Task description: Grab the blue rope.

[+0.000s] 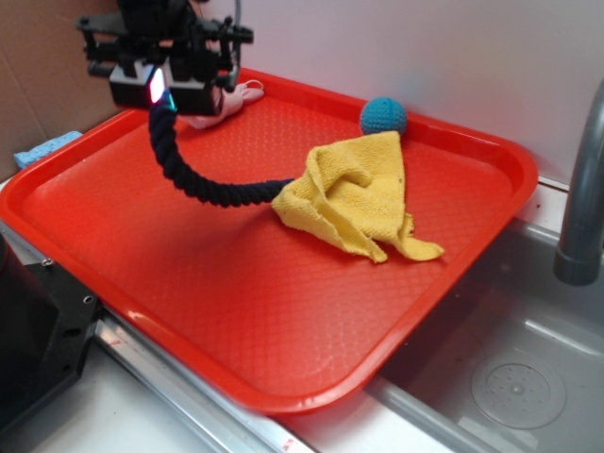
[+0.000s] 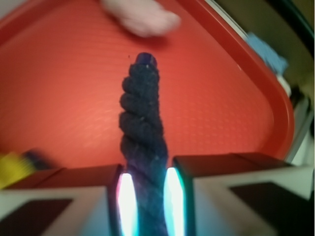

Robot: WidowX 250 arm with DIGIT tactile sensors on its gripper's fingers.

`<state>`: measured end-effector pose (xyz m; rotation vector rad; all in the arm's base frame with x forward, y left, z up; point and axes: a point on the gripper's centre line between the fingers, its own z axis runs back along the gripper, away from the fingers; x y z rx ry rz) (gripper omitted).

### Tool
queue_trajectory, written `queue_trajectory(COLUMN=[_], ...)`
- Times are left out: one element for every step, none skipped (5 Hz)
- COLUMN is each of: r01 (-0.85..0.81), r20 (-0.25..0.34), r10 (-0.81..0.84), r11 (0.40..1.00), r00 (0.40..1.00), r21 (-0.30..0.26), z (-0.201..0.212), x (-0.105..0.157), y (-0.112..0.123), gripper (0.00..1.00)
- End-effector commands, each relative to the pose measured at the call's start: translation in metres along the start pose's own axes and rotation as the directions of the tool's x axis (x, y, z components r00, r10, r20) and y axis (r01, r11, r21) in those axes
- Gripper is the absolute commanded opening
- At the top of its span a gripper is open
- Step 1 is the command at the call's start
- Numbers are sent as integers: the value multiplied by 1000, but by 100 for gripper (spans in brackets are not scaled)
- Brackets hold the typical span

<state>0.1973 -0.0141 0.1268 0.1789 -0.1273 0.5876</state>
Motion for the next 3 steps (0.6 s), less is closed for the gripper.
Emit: queue_trajectory(r01=[310,319,300], r20=[62,48,49], r10=[-304,-317,-296], r11=[928,917,936], r00=[951,947,954], r21=[-207,-239,-186], z=[62,71,71], x=[0,5,7], y=[8,15,17], gripper=[0,0,0])
